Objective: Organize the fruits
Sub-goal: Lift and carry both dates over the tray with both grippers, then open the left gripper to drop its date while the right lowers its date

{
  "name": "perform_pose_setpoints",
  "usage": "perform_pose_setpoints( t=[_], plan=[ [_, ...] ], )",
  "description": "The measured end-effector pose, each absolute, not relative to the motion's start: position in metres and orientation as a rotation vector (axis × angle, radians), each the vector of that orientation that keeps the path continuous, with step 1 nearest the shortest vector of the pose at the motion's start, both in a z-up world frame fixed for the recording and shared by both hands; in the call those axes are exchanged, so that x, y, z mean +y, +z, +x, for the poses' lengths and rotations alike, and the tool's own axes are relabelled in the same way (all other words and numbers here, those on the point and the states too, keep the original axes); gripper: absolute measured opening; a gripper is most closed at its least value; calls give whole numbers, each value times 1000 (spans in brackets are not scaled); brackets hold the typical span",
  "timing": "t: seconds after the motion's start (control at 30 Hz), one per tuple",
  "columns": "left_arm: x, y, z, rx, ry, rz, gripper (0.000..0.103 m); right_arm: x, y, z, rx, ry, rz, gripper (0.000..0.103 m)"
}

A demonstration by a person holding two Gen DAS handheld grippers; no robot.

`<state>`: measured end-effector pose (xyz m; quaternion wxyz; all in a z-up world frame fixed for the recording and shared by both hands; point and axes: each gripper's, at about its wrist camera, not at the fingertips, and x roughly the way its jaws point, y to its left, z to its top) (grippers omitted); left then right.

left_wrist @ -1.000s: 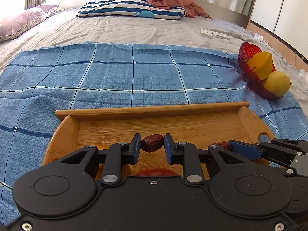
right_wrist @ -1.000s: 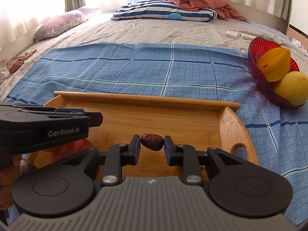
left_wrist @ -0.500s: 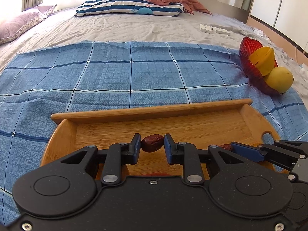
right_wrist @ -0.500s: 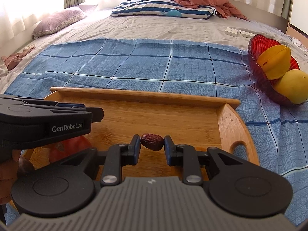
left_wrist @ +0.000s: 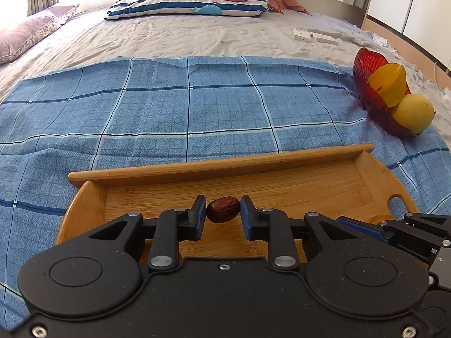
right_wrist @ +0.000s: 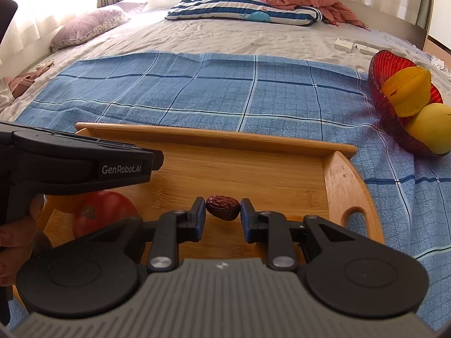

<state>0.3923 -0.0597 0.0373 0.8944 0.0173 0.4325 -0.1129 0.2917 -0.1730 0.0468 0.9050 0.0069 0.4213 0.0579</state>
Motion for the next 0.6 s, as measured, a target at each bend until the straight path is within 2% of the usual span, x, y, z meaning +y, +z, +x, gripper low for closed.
perform_pose_setpoints(
  t=[0.6],
  plan=[
    [-67,29,397,901,-246,71,25,-163,42,290,883,148,-38,31]
  ],
)
